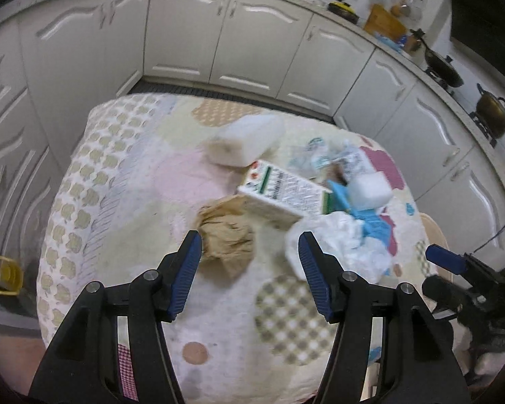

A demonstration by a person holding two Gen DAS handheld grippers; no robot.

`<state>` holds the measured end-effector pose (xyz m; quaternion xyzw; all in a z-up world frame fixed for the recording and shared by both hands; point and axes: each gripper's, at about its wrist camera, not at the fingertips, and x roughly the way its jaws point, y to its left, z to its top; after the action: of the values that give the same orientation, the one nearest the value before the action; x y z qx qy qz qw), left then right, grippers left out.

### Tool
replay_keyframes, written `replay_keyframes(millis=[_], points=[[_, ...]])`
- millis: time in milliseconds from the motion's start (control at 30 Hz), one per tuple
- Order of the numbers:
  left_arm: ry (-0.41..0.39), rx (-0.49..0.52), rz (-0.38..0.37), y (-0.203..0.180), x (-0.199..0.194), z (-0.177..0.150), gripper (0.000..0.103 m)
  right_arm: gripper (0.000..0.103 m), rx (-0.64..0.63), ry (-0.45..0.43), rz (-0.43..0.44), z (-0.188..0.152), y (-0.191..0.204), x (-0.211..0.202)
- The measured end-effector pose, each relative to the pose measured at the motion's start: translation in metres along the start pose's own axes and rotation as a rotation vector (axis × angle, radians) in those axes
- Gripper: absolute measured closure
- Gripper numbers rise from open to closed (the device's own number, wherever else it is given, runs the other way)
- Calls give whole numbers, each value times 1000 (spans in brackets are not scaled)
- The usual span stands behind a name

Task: Collect trash
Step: 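Grasp the crumpled tan paper with the left tool while the right tool grasps white tissue, then carry the tan paper and white tissue over the beige bin with both tools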

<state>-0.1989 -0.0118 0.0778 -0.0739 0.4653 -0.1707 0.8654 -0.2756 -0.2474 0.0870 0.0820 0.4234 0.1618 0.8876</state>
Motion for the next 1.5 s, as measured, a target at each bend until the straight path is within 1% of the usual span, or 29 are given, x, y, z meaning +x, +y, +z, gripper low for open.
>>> replay_keyframes(millis=[167,300,367,433,467,500,533,600,633,667,700,733,800,833,933,1067,1233,1367,1500], points=[[28,-12,-8,13,16,0,45,29,-117,43,30,11,30,35],[42,-24,-5,22,30,5,45,29,-153,89,34,14,36,61],[52,-26,5,27,39,7,45,29,-176,109,18,14,36,75],[63,-28,7,29,46,8,45,29,-197,112,10,14,36,85],[68,-27,4,30,50,9,45,32,-208,106,9,13,37,88],[73,-23,2,30,54,9,45,40,-218,108,6,13,38,92],[76,-22,1,30,56,9,45,45,-225,124,6,12,39,97],[83,-20,-12,30,62,8,45,60,-230,151,-6,7,39,107],[85,-16,-14,30,64,9,45,63,-231,159,-12,4,38,111],[83,-11,-16,29,65,8,46,71,-231,161,-13,0,36,113],[81,-7,-19,29,66,8,50,74,-227,161,-6,-1,35,114],[82,-5,-26,28,67,8,58,76,-217,163,5,-3,33,113],[85,-6,-50,28,67,9,66,82,-203,153,22,-5,30,108],[85,-5,-52,27,66,9,69,84,-196,145,34,-5,29,103],[67,4,-56,26,57,8,74,86,-168,119,85,-6,27,83],[30,3,-79,25,34,9,74,86,-153,72,122,-10,26,53],[-14,23,-97,13,6,10,74,86,-116,2,137,-13,20,18],[-41,56,-114,-9,-8,6,74,86,-91,-30,122,-16,8,-1],[-46,94,-130,-36,-9,2,74,86,-65,-55,87,-17,-8,-17]])
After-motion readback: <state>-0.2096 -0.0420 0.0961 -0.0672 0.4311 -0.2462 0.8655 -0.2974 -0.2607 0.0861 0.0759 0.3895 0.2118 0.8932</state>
